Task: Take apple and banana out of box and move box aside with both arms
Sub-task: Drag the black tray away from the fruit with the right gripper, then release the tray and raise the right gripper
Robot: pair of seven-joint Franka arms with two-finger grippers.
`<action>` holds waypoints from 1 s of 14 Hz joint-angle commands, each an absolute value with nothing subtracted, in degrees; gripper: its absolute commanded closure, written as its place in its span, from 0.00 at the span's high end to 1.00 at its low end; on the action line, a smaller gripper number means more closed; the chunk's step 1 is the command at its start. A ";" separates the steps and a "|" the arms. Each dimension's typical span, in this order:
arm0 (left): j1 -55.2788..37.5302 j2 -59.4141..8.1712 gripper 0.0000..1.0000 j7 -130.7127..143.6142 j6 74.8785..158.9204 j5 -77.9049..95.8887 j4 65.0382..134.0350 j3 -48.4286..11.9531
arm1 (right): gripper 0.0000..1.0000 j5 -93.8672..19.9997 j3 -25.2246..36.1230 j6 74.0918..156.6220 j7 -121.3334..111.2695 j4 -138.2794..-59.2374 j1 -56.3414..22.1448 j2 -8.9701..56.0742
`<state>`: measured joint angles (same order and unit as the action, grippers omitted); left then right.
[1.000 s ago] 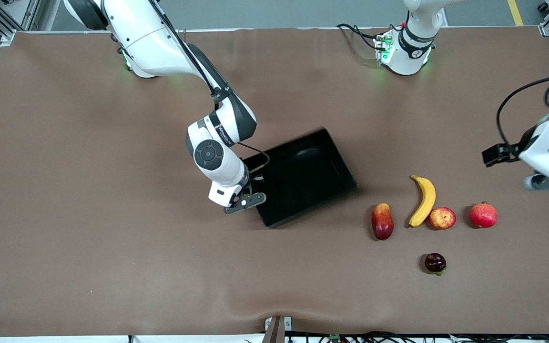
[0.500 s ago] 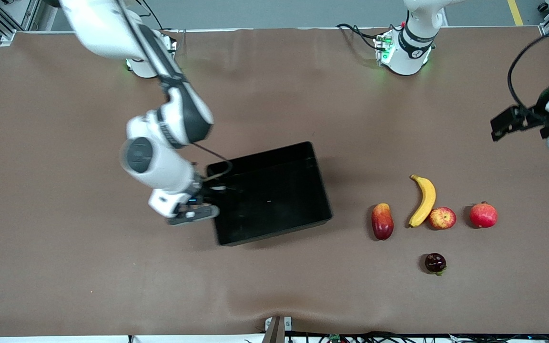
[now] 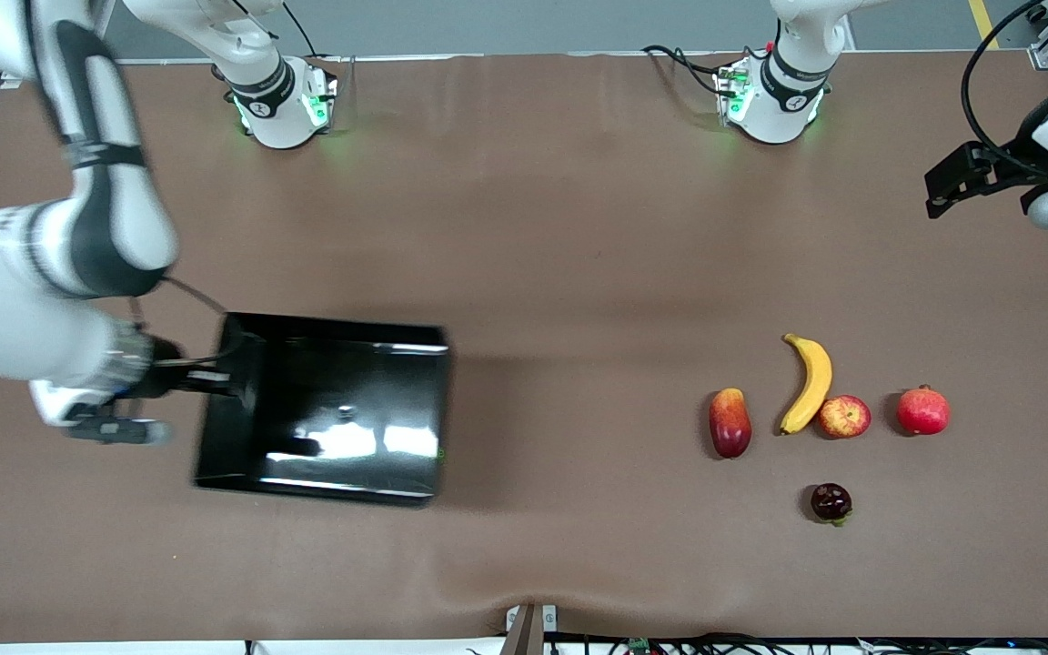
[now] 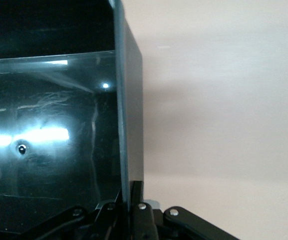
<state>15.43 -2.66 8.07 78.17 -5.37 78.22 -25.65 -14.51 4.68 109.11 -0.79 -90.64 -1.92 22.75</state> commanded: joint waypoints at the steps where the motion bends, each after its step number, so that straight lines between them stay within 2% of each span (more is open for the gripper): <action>1: 15.47 -0.35 1.00 7.74 78.04 -4.57 80.15 -25.14 | 0.00 -14.50 3.25 110.46 -11.92 -94.48 7.88 20.83; 2: 13.64 0.34 1.00 7.73 78.83 -4.74 81.20 -23.74 | 0.00 -14.50 3.25 112.31 -14.48 -95.27 10.17 21.79; 4: 6.27 1.49 1.00 7.73 81.56 -4.58 83.22 -15.16 | 0.00 -14.24 3.25 116.17 -17.04 -97.46 13.87 23.55; 5: 3.98 2.28 1.00 7.73 81.48 -4.57 84.36 -12.94 | 0.00 -14.15 3.34 117.84 -18.18 -98.34 14.58 23.99; 8: 0.01 5.18 1.00 7.82 83.14 -4.57 89.55 -8.80 | 0.00 -10.21 3.34 125.39 -18.37 -101.85 16.08 24.96; 14: -6.14 6.68 1.00 7.82 83.14 -4.48 91.58 -1.51 | 0.00 -10.02 3.16 131.30 -21.70 -104.33 18.63 28.74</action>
